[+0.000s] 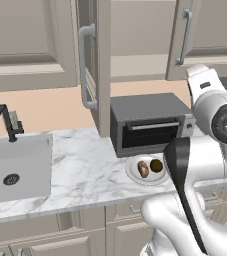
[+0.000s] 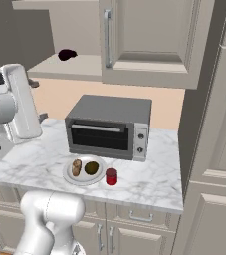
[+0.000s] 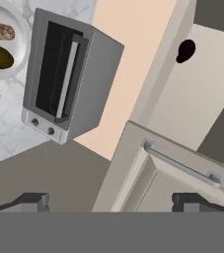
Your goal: Pick the avocado and bread from the counter and place them on the plate. Then pick the jam from the cabinet and place it next to the plate. Lastly close the cabinet door.
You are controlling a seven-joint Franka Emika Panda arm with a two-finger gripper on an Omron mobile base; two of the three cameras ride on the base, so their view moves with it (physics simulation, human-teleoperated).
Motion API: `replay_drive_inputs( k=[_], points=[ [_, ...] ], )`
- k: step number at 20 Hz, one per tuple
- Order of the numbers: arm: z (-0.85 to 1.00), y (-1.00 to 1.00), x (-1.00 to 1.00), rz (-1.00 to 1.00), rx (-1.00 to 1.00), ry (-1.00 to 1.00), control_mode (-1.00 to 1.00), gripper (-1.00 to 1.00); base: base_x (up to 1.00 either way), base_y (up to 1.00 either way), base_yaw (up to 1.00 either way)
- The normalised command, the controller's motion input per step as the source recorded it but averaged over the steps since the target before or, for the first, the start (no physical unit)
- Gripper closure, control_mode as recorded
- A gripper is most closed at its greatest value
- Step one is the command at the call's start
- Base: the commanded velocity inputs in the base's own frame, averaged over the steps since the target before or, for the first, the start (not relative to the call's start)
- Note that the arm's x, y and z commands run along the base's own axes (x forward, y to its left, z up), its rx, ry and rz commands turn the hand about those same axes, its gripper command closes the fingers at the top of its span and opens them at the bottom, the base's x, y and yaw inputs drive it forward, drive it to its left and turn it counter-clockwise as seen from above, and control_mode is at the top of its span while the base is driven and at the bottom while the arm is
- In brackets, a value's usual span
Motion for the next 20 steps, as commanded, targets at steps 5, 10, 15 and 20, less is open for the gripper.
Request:
replay_drive_inputs(
  k=[5,10,15,20],
  points=[
    [-0.02,0.2,-0.54,0.0,-0.04,-0.11,-1.0,-1.0,0.0,0.0,0.0],
    [-0.11,0.21,-0.55,-0.02,-0.03,-0.1,-1.0,-1.0,0.0,0.0,0.0],
    [-0.03,0.35,-0.49,-0.03,-0.03,-0.04,-1.0,-1.0,0.0,0.0,0.0],
    [0.0,0.36,-0.36,-0.05,-0.03,-0.01,-1.0,-1.0,0.0,0.0,0.0]
  ],
)
